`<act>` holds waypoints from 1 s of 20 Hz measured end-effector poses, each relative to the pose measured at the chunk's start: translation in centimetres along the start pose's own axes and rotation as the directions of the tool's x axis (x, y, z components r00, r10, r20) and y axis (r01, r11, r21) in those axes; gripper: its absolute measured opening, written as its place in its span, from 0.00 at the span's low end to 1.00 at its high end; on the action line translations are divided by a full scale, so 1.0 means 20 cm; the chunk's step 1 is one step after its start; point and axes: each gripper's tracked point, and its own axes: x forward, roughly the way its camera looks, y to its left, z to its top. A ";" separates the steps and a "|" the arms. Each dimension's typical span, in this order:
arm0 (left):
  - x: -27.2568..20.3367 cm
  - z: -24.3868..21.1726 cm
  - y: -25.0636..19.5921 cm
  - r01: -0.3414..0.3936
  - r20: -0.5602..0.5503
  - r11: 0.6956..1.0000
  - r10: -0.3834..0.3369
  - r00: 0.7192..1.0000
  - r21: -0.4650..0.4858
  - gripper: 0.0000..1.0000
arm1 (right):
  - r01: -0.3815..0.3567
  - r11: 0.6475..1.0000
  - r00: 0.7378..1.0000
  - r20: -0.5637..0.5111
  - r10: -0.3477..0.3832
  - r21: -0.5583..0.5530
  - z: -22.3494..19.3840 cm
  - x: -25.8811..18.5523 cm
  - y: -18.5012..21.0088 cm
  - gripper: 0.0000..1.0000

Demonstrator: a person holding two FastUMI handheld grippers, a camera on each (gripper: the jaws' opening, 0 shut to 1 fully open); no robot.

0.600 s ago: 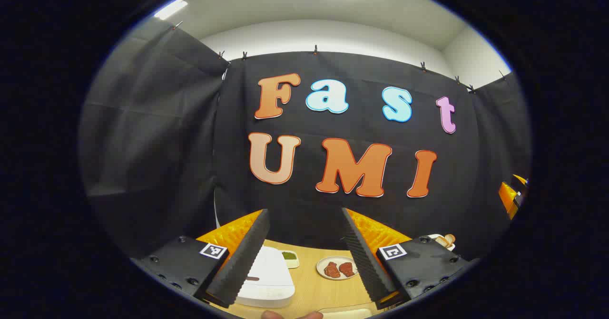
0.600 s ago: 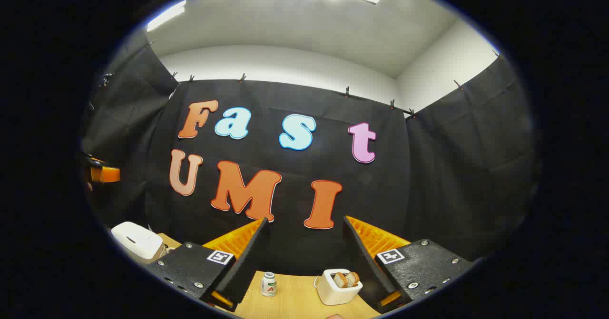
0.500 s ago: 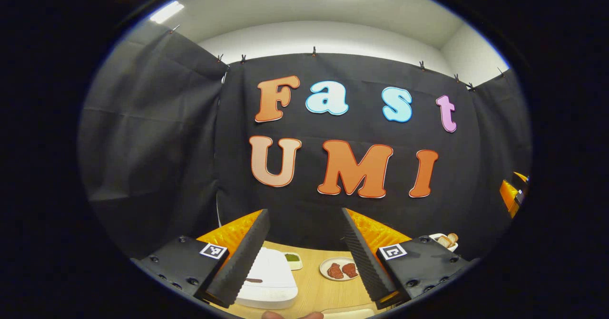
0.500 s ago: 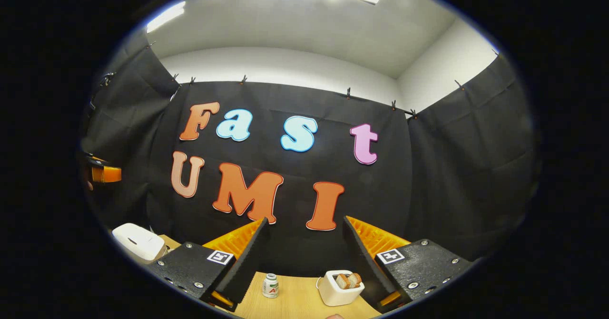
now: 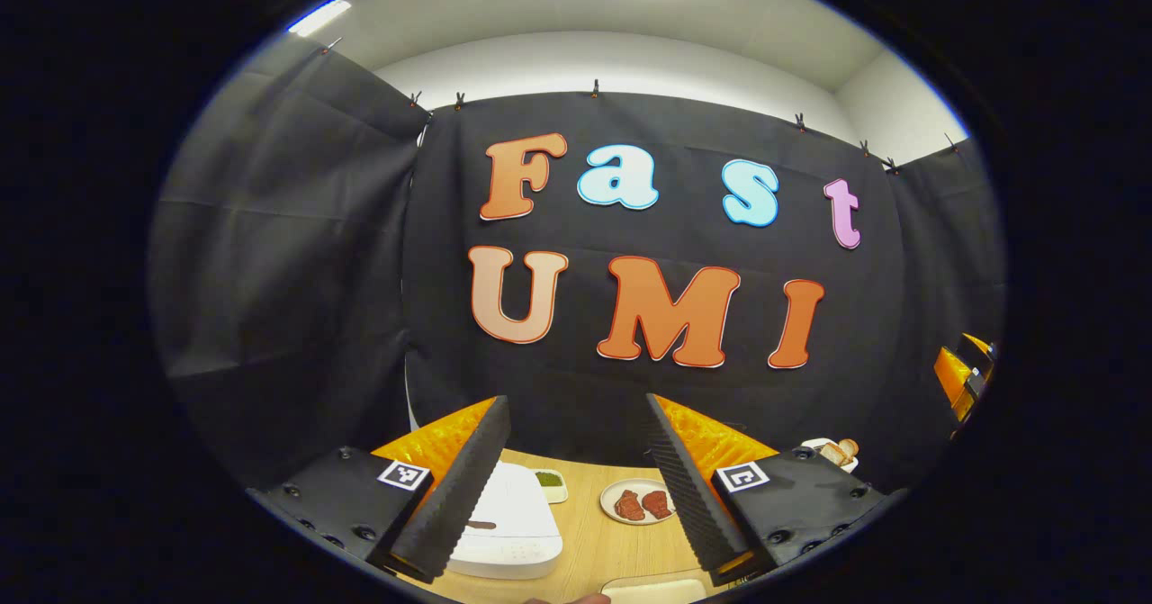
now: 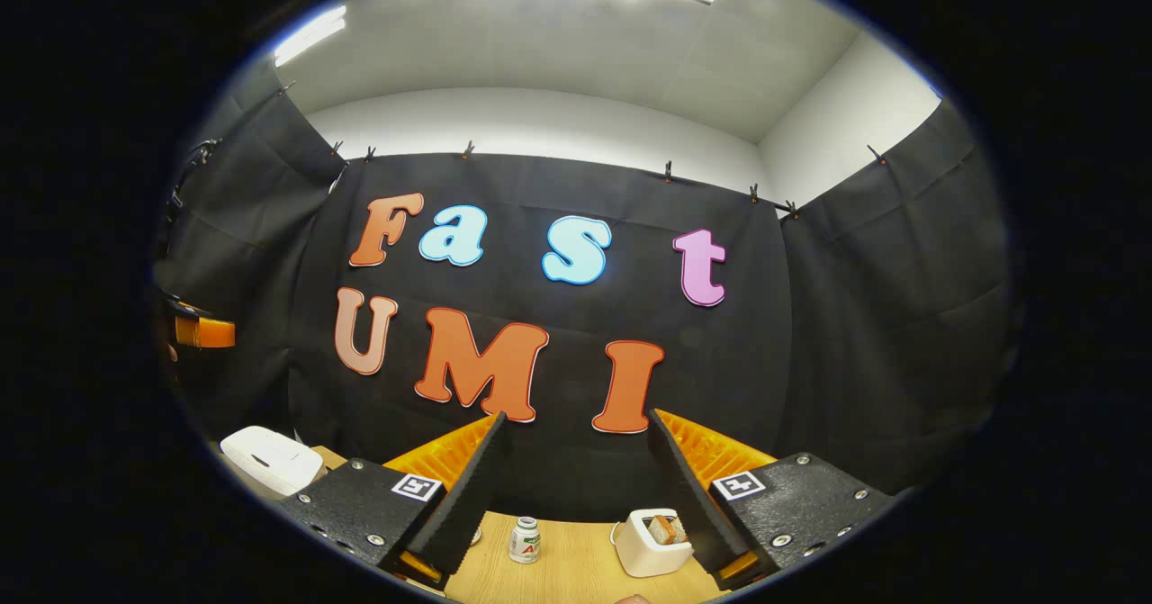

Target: Close the left gripper, press the button to open the rice cooker; take a wooden spoon from the chopstick holder with the right hand, scoop a spoonful of rice and pour it into the rice cooker, then put the wooden spoon back into the chopstick holder.

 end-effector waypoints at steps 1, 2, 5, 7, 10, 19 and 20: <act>0.00 -0.01 0.01 -0.001 -0.001 1.000 0.001 1.000 0.000 1.00 | 0.001 1.000 1.000 0.001 -0.001 -0.001 0.00 0.00 0.00 0.94; -0.01 0.00 0.02 -0.001 0.000 1.000 0.001 1.000 0.003 1.00 | 0.001 1.000 1.000 0.001 -0.001 -0.004 0.00 0.00 0.00 0.94; -0.02 0.01 0.08 -0.012 0.002 1.000 0.012 1.000 0.001 1.00 | -0.002 1.000 1.000 -0.010 0.002 -0.007 -0.01 -0.01 0.00 0.94; -0.02 0.02 0.14 -0.030 -0.004 1.000 0.030 1.000 -0.001 1.00 | -0.002 1.000 1.000 -0.014 0.002 -0.008 -0.01 -0.02 0.00 0.94; -0.02 0.01 0.23 -0.052 -0.031 0.999 0.052 0.998 -0.007 1.00 | 0.008 1.000 1.000 -0.020 -0.009 -0.017 -0.01 -0.01 -0.02 0.94; 0.02 -0.16 0.47 -0.133 -0.173 0.991 0.134 0.976 0.018 0.70 | 0.003 1.000 0.999 -0.048 -0.004 -0.028 -0.04 -0.06 0.01 0.94; 0.02 -0.20 0.46 -0.129 -0.201 0.992 0.129 0.971 0.014 0.58 | 0.008 0.999 0.999 -0.052 -0.010 -0.036 -0.04 -0.06 0.00 0.94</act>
